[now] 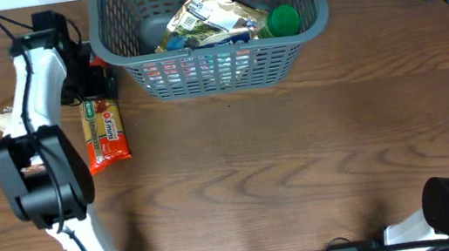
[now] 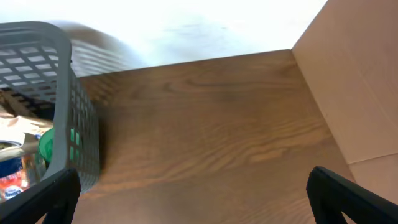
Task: Pack container
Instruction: 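Reach the left gripper down to the red spaghetti pack and grasp it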
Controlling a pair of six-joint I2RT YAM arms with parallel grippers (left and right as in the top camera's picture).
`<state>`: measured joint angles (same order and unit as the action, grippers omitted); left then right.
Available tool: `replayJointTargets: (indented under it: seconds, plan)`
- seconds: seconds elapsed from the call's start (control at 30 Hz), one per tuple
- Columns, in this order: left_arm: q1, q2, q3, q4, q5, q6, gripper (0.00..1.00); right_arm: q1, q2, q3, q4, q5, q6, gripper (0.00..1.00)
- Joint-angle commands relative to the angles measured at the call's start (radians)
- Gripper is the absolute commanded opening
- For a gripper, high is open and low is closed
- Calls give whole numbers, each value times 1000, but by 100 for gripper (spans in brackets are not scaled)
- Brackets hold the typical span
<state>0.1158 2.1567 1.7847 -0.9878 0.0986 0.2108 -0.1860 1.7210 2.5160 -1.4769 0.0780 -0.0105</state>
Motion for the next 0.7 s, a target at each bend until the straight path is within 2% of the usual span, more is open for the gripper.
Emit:
replayJointTargets:
  seconds: [0.0, 0.5, 0.6, 0.67]
  plan:
    - [2, 55, 14, 10, -4, 13, 99, -4, 8, 4, 2, -7, 14, 99]
    - [2, 170, 13, 47, -5, -29, 99, -4, 8, 4, 3, -7, 14, 99]
    - [2, 170, 13, 43, -5, -51, 91, -4, 8, 4, 3, -7, 13, 99]
    - [2, 170, 13, 39, -5, -67, 90, -4, 8, 4, 3, -7, 13, 99]
